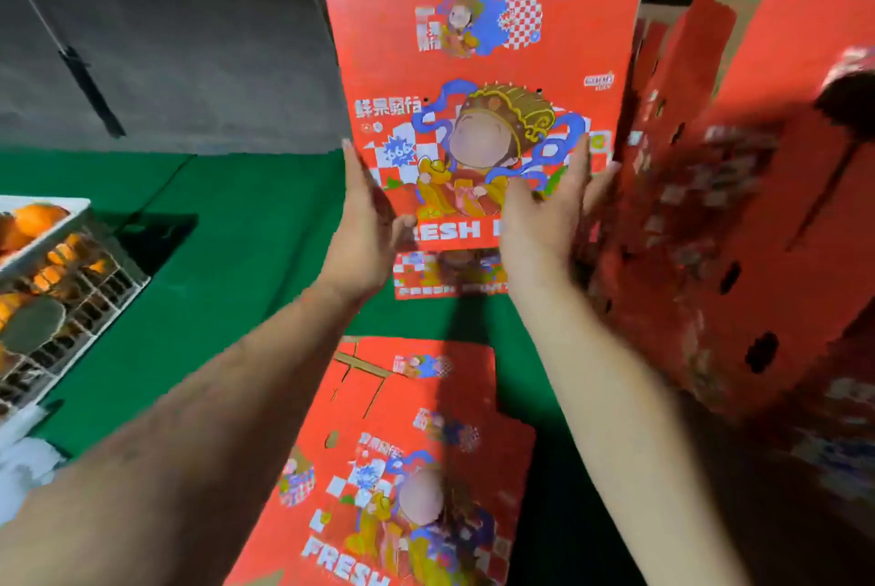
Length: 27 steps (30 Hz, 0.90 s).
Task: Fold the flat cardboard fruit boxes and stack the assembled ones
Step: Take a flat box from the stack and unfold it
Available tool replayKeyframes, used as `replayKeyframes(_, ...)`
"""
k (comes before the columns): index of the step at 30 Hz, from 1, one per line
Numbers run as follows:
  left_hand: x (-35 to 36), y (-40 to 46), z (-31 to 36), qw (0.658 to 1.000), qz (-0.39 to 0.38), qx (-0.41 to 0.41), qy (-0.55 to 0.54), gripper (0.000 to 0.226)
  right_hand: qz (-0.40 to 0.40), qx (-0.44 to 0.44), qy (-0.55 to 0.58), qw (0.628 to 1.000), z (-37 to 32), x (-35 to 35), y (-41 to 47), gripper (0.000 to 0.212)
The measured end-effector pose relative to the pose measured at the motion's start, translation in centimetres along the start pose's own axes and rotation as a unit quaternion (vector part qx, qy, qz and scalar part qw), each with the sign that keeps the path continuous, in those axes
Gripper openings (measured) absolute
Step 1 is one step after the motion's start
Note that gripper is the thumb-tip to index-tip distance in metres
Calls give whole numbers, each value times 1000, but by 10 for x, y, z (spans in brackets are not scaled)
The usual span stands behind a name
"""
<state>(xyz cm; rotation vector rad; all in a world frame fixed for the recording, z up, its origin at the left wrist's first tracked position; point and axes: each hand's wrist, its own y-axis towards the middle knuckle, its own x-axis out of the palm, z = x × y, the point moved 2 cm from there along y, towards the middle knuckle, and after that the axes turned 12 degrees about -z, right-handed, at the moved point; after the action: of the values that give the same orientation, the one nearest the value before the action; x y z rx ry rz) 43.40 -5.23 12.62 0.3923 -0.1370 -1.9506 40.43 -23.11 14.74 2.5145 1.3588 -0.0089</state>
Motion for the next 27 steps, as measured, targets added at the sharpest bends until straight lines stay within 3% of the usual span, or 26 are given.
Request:
replayKeyframes(1,-8,30,0,996,-51,-55,49,67,-40,3,-21,999,-1,15,16,79)
replayKeyframes(2,-15,54,5,975,-86,-138,149,76,-101,24,-33,994,1,30,29,75)
replayKeyframes(3,-17,71,3,931,-126,-210,271,78,-165,67,-30,984,7,43,38,71)
replayKeyframes(4,-14,83,3,888,-139,-245,362,62,-206,112,-23,972,13,51,43,66)
replayKeyframes(5,-9,92,4,878,-133,-230,398,45,-207,133,-17,969,19,54,46,61)
replayKeyframes(9,6,92,-10,933,53,-198,296,38,-83,82,-5,993,29,45,55,37)
replayKeyframes(14,22,60,-32,949,189,-188,167,27,-31,82,38,995,34,32,35,24)
replayKeyframes(18,47,34,-31,969,197,-149,1,29,-44,68,84,993,36,29,3,29)
replayKeyframes(21,61,14,-30,966,213,-138,-47,41,-28,57,108,992,40,24,-19,35)
replayKeyframes(24,62,3,-29,975,204,-83,-12,58,28,54,70,996,47,7,-26,66)
replayKeyframes(27,43,14,-29,977,180,-76,-84,73,80,16,18,997,51,-16,-8,96)
